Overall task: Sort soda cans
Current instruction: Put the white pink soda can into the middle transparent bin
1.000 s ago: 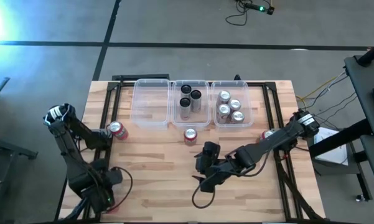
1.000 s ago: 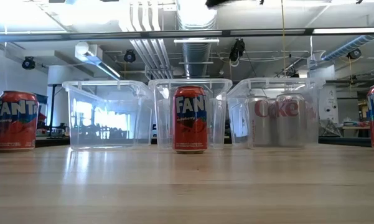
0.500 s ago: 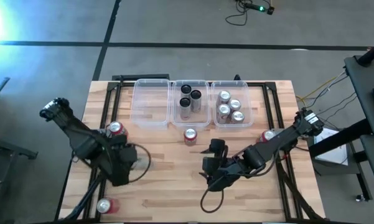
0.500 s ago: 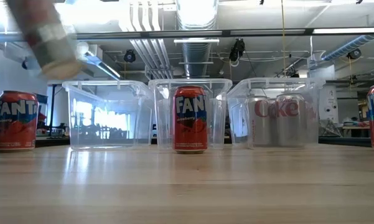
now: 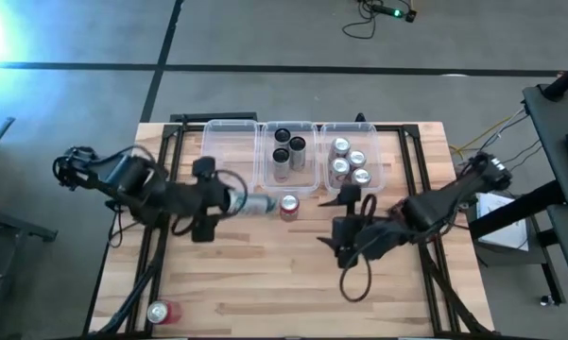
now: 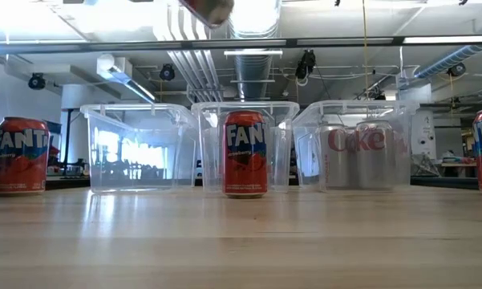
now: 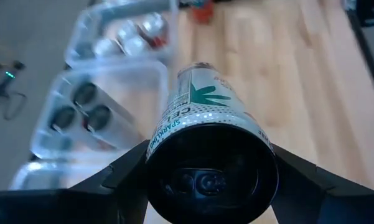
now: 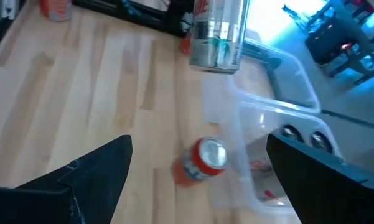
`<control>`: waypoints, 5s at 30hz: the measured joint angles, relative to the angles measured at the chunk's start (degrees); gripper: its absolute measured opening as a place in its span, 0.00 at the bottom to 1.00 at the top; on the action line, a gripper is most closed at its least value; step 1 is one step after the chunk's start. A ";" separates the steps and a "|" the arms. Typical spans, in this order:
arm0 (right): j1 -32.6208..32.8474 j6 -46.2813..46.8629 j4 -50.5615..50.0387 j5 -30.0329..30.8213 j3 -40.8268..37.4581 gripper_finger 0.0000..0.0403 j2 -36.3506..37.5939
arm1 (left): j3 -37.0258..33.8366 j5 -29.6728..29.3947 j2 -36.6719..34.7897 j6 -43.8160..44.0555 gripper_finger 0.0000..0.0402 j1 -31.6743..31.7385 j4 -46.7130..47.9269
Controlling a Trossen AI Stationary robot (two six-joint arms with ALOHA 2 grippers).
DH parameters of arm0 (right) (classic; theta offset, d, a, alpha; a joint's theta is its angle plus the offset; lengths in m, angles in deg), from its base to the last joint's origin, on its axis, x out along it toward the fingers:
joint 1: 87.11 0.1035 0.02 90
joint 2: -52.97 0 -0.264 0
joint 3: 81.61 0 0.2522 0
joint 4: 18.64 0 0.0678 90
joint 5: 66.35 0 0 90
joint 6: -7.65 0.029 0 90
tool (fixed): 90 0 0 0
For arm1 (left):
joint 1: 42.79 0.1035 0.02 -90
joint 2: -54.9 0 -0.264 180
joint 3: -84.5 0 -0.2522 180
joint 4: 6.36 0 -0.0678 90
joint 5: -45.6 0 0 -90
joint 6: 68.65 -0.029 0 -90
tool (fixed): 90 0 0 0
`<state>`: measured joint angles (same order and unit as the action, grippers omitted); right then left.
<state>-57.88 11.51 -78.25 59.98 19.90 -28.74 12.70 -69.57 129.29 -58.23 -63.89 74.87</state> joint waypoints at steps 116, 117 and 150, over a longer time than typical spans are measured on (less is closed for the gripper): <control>-1.52 9.04 4.30 -5.25 -21.43 0.91 9.22 | 17.50 22.64 40.22 -39.14 0.60 35.41 -3.68; -1.51 9.04 4.28 -5.25 -21.43 0.91 9.22 | 18.05 22.54 40.22 -40.64 0.60 35.41 -3.39; -1.52 10.66 4.59 -5.15 -21.47 0.91 9.22 | 16.48 21.74 43.12 -53.87 0.60 35.56 -2.72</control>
<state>-59.40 22.17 -73.66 54.83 -1.57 -19.52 29.18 -47.83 172.41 -112.09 -28.33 72.15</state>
